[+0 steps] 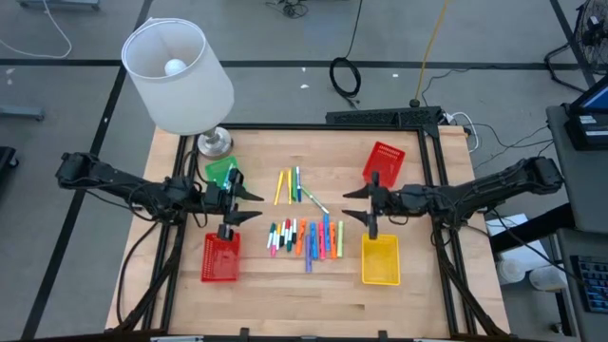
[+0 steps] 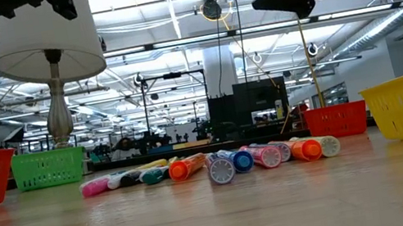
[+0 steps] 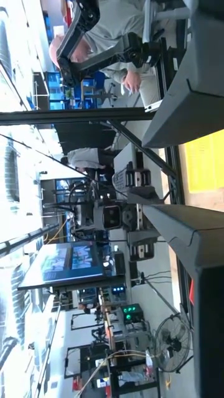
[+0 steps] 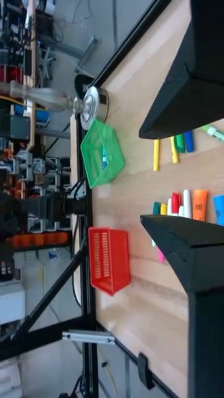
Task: Pick & Place Markers
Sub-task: Put the right green marker pen into the green basket
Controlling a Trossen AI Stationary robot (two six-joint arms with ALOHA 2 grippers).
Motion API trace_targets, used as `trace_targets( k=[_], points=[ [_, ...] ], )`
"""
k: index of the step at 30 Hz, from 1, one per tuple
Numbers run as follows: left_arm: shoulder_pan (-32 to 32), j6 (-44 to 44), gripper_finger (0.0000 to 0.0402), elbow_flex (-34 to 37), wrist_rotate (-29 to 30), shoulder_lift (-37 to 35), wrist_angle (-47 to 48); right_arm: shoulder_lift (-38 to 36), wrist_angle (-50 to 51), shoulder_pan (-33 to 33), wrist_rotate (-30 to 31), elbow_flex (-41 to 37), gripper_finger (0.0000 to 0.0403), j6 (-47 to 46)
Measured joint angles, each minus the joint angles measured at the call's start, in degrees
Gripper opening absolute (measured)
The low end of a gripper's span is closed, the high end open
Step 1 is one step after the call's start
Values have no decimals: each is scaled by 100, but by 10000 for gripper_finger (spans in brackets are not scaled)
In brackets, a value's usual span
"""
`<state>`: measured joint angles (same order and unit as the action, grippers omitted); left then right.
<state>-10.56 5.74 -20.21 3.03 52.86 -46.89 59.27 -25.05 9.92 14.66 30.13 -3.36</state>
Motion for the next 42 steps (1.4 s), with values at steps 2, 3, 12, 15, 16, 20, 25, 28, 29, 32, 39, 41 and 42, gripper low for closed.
trace_targets(
  k=[2,3,12,15,16,20,25,28,29,32,39,41,42],
  points=[
    [27,2,166,0,0,0,8,0,-12,46,2,0,197,47],
    [41,1,166,0,0,0,17,0,-25,68,2,-1,197,78],
    [56,-137,166,0,-2,0,30,-2,-49,108,2,-2,197,66],
    [56,-140,166,0,-2,0,33,-2,-49,108,2,-2,197,64],
    [56,-142,166,0,-2,0,33,-2,-49,108,2,-2,197,64],
    [56,-151,166,0,-4,0,37,-2,-49,108,0,-2,197,64],
    [56,-151,166,0,-4,0,37,-2,-49,108,2,-2,197,64],
    [56,-151,166,0,-7,0,37,-2,-49,108,2,-2,196,64],
    [56,-151,166,0,-7,0,39,-2,-49,108,2,-2,196,62],
    [56,-151,166,-2,-9,0,39,-2,-47,108,2,-2,196,62],
    [56,-162,166,-2,-9,0,92,19,-51,108,7,-2,196,-48],
    [56,-175,166,-2,-9,0,89,201,-177,108,36,0,196,-62],
    [56,-176,166,-2,-10,0,90,330,-221,108,46,0,196,-119]
  ],
)
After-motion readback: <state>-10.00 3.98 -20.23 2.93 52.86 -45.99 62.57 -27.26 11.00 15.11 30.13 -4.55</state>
